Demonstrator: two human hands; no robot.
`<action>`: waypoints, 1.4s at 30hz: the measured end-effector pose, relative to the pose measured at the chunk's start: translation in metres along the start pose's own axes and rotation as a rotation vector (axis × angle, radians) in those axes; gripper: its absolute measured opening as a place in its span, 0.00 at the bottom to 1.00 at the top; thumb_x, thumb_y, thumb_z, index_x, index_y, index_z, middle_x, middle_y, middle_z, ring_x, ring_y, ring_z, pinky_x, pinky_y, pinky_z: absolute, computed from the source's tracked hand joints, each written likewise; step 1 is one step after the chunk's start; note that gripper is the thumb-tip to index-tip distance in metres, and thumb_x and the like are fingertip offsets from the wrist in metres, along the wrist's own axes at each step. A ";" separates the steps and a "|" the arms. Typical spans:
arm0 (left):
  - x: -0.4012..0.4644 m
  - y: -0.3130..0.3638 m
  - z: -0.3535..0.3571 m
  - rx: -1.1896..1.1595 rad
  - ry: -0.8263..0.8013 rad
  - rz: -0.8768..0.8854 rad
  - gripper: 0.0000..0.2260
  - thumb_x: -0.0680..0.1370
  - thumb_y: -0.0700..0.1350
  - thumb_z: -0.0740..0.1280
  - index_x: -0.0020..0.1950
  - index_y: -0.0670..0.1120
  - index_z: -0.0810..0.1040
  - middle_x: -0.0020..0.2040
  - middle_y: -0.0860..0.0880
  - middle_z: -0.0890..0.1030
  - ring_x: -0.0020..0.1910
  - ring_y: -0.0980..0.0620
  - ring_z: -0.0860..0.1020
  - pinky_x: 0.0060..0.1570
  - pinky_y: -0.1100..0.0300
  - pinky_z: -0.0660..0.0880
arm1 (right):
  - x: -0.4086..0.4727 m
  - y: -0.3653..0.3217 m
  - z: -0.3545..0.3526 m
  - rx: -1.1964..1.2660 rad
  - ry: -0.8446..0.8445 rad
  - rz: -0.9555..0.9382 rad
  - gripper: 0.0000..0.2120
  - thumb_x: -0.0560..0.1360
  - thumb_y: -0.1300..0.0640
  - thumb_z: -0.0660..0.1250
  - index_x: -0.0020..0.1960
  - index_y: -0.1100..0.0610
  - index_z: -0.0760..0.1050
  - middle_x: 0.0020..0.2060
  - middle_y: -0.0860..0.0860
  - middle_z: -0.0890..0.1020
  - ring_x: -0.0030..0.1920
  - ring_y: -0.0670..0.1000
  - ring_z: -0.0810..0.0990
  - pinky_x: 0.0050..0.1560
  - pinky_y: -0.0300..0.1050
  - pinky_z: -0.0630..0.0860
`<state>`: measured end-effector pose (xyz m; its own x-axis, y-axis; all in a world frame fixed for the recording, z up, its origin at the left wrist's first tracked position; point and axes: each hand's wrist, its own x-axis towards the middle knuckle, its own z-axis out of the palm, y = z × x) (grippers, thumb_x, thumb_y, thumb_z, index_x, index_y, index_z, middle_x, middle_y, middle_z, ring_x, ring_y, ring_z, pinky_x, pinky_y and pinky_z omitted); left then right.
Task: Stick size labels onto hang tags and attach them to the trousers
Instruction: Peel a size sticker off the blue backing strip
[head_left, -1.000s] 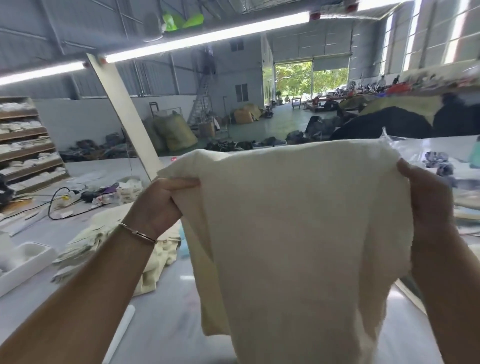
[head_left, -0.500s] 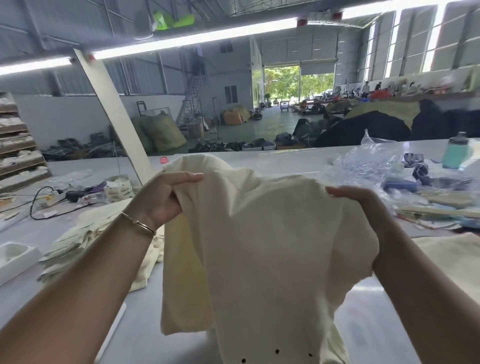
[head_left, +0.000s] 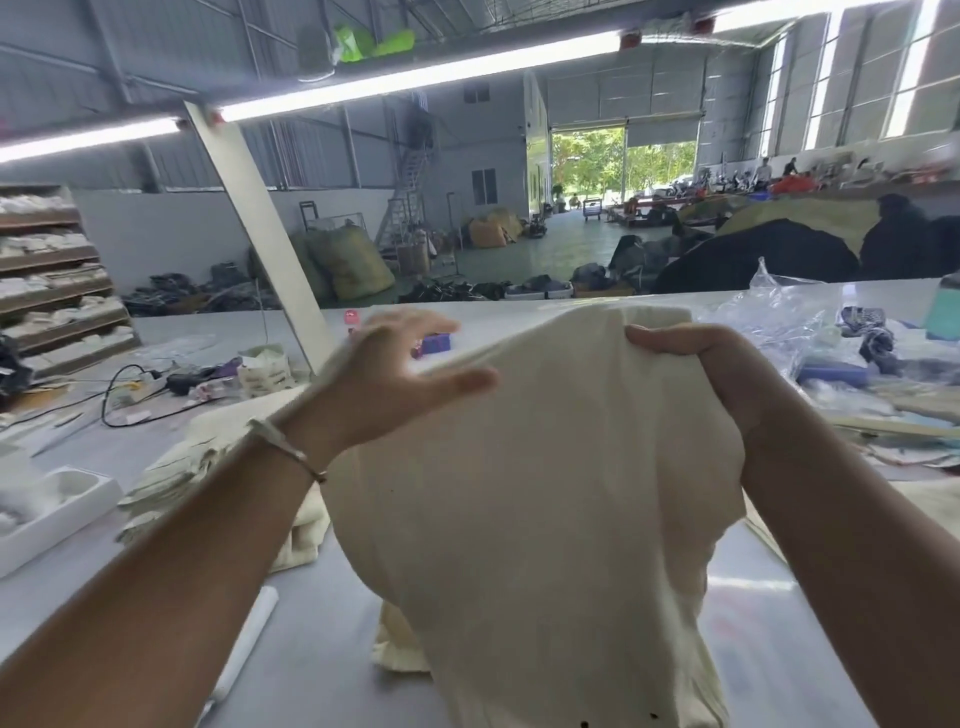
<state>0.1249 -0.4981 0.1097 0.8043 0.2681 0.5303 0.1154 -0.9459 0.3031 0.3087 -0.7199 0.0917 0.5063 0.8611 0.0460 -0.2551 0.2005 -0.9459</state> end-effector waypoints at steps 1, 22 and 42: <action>0.005 0.014 0.007 0.041 -0.191 0.033 0.34 0.62 0.76 0.66 0.61 0.57 0.77 0.57 0.61 0.79 0.54 0.60 0.75 0.50 0.63 0.69 | -0.001 -0.001 0.000 -0.009 -0.003 0.002 0.09 0.65 0.56 0.68 0.39 0.60 0.85 0.36 0.56 0.84 0.36 0.55 0.84 0.35 0.48 0.81; 0.109 0.127 0.071 -1.306 -0.282 -0.292 0.15 0.81 0.46 0.63 0.65 0.41 0.76 0.58 0.39 0.81 0.53 0.42 0.80 0.56 0.49 0.79 | -0.069 0.017 -0.114 -1.025 1.156 -0.542 0.13 0.77 0.54 0.65 0.60 0.55 0.77 0.57 0.56 0.78 0.59 0.56 0.73 0.56 0.43 0.66; -0.142 -0.206 0.229 -0.413 -0.449 -1.038 0.13 0.76 0.38 0.71 0.57 0.32 0.79 0.57 0.35 0.81 0.49 0.47 0.78 0.39 0.59 0.71 | -0.048 0.330 -0.099 -1.609 0.248 0.539 0.30 0.78 0.34 0.50 0.76 0.35 0.43 0.77 0.42 0.40 0.77 0.51 0.37 0.72 0.61 0.35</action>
<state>0.1201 -0.3837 -0.2094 0.5792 0.7021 -0.4143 0.6985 -0.1653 0.6962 0.2817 -0.7416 -0.2544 0.7928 0.5503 -0.2619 0.5169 -0.8348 -0.1894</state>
